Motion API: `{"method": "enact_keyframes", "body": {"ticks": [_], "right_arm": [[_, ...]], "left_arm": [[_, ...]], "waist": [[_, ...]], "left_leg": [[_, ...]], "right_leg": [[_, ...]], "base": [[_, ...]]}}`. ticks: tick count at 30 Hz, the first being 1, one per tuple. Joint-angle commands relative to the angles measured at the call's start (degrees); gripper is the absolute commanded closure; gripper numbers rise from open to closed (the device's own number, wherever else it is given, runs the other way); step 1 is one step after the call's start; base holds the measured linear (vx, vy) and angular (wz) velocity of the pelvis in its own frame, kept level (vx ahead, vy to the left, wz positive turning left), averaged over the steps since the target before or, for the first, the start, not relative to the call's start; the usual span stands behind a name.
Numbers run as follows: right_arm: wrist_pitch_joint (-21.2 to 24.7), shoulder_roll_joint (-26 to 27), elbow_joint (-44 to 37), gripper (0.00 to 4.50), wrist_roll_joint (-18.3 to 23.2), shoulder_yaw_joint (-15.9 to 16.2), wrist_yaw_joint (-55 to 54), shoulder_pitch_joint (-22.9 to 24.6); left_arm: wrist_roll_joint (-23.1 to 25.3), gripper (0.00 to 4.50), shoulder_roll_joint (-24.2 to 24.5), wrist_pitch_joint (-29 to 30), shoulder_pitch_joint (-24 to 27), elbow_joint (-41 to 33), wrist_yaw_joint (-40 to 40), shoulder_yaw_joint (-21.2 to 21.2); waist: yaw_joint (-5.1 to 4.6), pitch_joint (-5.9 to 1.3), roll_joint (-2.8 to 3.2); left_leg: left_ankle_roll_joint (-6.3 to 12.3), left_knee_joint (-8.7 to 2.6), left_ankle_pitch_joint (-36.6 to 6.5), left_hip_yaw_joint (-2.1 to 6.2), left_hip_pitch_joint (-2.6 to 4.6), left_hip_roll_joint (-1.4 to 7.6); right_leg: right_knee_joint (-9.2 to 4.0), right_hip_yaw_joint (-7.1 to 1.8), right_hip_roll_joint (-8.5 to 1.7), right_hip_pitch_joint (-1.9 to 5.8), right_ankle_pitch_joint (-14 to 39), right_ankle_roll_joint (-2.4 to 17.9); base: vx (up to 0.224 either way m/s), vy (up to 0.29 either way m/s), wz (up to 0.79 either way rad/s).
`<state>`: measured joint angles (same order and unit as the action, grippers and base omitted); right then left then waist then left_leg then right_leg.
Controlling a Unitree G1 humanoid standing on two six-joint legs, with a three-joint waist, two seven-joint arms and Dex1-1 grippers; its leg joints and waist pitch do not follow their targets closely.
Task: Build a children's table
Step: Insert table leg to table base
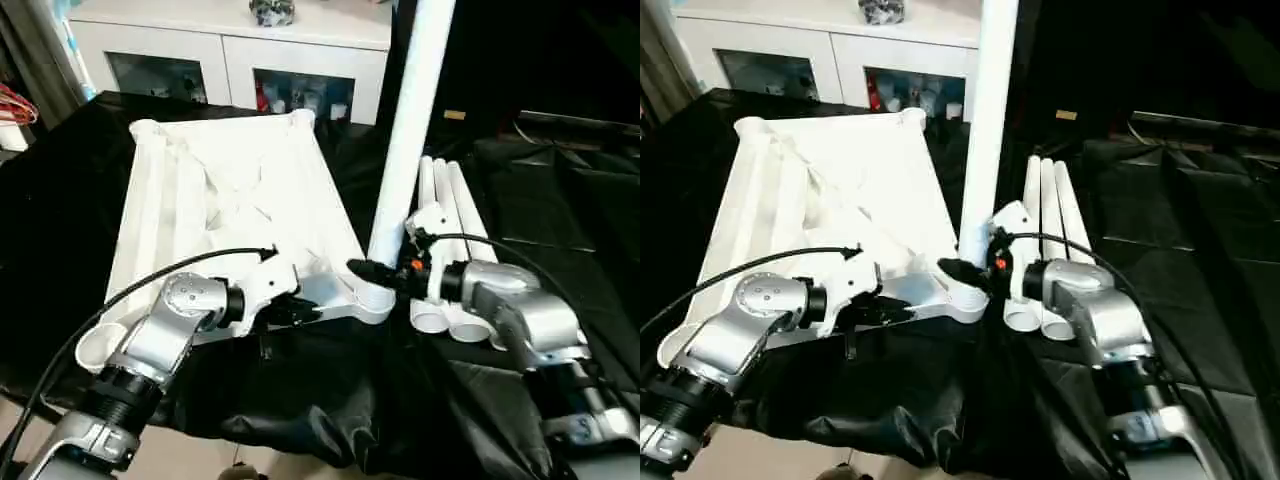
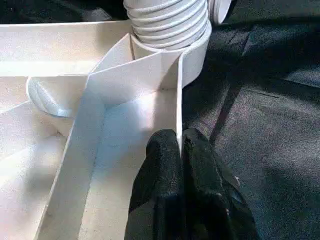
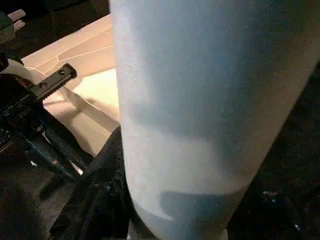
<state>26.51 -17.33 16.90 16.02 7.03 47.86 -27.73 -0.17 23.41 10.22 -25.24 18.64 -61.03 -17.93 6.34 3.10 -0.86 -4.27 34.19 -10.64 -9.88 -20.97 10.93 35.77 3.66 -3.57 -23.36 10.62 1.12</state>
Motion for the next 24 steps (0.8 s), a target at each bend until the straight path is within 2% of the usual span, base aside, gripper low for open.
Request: {"method": "enact_keyframes", "body": {"ticks": [1, 4, 5, 8, 9, 11, 13, 18, 20, 24], "right_arm": [[0.0, 1.2, 2.1, 2.59, 0.9, -0.5, -0.3, 0.0], [-0.1, 1.7, 3.0, 2.59, 1.8, -1.8, -0.4, 0.4], [-0.3, 2.0, 3.4, 2.59, 2.2, -2.3, -0.5, 0.8], [-1.5, 3.1, 5.0, 2.59, 3.0, -3.9, -1.2, 2.0], [-3.0, 3.7, 6.4, 2.59, 2.9, -4.7, -1.8, 3.1], [-4.2, 4.0, 7.5, 2.59, 2.7, -5.1, -2.1, 3.8], [-7.3, 5.2, 9.7, 2.59, 2.9, -6.4, -2.8, 5.7], [-10.9, 7.1, 10.7, 2.59, 3.6, -8.5, -4.0, 9.0], [-12.1, 7.7, 10.6, 2.59, 4.0, -9.2, -4.3, 9.9], [-14.5, 8.6, 10.7, 2.59, 4.6, -10.2, -4.7, 11.4]], "left_arm": [[0.0, 4.50, -1.0, -0.9, -0.8, 0.4, 0.0, -1.0], [0.0, 4.50, -1.3, -1.0, -1.0, 0.6, 0.3, -1.0], [-0.1, 4.50, -1.4, -1.0, -1.0, 0.6, 0.3, -0.9], [-0.3, 4.50, -1.4, -1.0, -1.2, 0.7, 0.3, -0.6], [-0.3, 4.50, -1.5, -1.1, -1.4, 0.8, 0.4, -0.5], [-0.4, 4.50, -1.6, -1.2, -1.5, 0.9, 0.6, -0.3], [-0.3, 4.50, -1.9, -1.4, -1.8, 1.2, 1.0, -0.2], [0.0, 4.50, -2.8, -1.9, -2.2, 1.9, 2.1, -0.2], [0.0, 4.50, -3.1, -2.0, -2.2, 2.1, 2.4, -0.1], [0.1, 4.50, -3.8, -2.2, -2.3, 2.5, 3.0, -0.1]], "waist": [[0.22, -3.58, -0.36], [0.25, -3.60, -0.33], [0.30, -3.65, -0.07], [0.30, -3.75, -0.08], [0.39, -3.79, 0.45], [0.37, -3.79, 0.27], [0.37, -3.68, 0.55], [0.32, -3.30, 0.65], [0.32, -3.37, 0.99], [0.31, -3.38, 0.98]], "left_leg": [[0.56, -4.14, -9.9, 0.59, 0.42, 2.15], [0.49, -4.18, -10.4, 0.64, 0.45, 2.17], [0.48, -4.18, -10.2, 0.70, 0.46, 2.20], [0.54, -4.14, -9.8, 0.67, 0.44, 2.20], [0.45, -4.11, -9.9, 0.69, 0.45, 2.21], [0.46, -4.14, -10.3, 0.64, 0.49, 2.20], [0.20, -4.25, -11.8, 0.71, 0.58, 2.21], [-0.47, -4.74, -16.2, 0.98, 1.05, 2.31], [-0.66, -4.88, -16.7, 1.09, 1.15, 2.46], [-0.44, -5.00, -17.1, 1.05, 1.17, 2.47]], "right_leg": [[-4.73, -2.97, -4.86, 2.96, 15.2, 9.2], [-4.82, -2.94, -4.91, 2.99, 15.7, 9.1], [-4.69, -2.95, -4.89, 2.96, 15.1, 9.3], [-4.57, -2.92, -4.84, 3.00, 13.4, 9.8], [-4.57, -2.93, -4.90, 2.93, 12.8, 10.1], [-4.62, -2.89, -4.86, 2.95, 12.2, 10.5], [-4.79, -2.83, -4.89, 2.90, 13.6, 10.5], [-5.65, -2.87, -5.08, 2.75, 21.0, 8.9], [-5.59, -2.93, -5.08, 2.74, 20.3, 9.1], [-5.68, -2.92, -5.08, 2.80, 19.4, 9.5]], "base": [[0.000, 0.000, 0.00], [0.000, 0.000, 0.00], [0.000, 0.000, 0.00], [0.000, 0.000, 0.00], [0.000, 0.000, 0.00], [0.000, 0.000, 0.00], [0.000, 0.000, 0.00], [0.000, 0.000, 0.00], [0.000, 0.000, 0.00], [0.000, 0.000, 0.00]]}}
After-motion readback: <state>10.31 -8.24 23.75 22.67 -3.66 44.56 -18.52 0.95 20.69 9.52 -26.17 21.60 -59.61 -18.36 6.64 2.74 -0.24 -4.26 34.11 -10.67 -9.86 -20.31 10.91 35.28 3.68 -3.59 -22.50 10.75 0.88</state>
